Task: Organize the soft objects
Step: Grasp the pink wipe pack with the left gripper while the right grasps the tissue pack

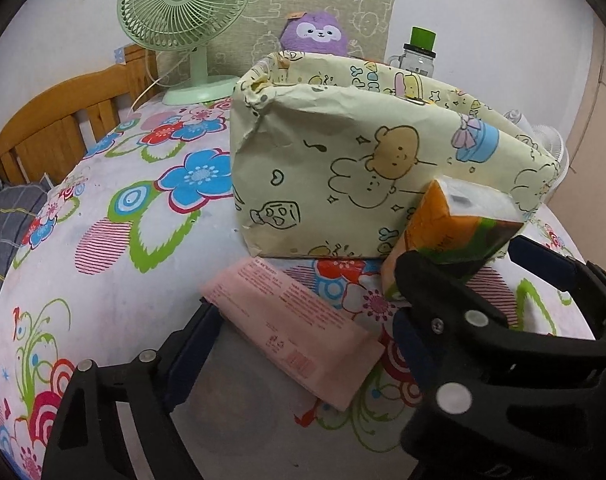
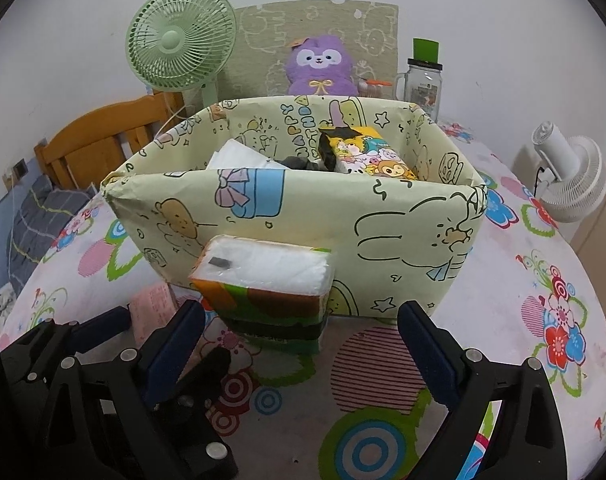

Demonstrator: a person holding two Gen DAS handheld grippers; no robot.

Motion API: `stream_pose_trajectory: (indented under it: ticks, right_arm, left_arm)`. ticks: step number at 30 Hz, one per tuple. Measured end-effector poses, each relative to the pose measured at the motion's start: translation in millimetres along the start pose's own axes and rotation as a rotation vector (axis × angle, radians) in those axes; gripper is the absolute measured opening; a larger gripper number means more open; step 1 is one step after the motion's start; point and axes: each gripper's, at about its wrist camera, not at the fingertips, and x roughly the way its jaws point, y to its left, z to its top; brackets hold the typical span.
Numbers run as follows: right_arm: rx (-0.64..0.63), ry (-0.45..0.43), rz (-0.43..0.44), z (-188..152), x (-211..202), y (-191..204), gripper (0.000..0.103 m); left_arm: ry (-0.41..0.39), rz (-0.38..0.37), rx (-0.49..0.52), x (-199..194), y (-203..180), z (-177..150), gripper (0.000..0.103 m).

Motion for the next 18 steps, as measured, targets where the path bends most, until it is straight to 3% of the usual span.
stream_pose_trajectory:
  ticks: [9, 18]
  right_arm:
    - [-0.005, -0.001, -0.003, -1.3, 0.0, 1.6, 0.098]
    - [-0.014, -0.013, -0.005, -4.0, -7.5, 5.5, 0.098]
  left_arm:
    - [-0.004, 0.026, 0.007, 1.2, 0.9, 1.1, 0.079]
    - [-0.016, 0.033, 0.010, -2.8, 6.3, -0.2, 0.047]
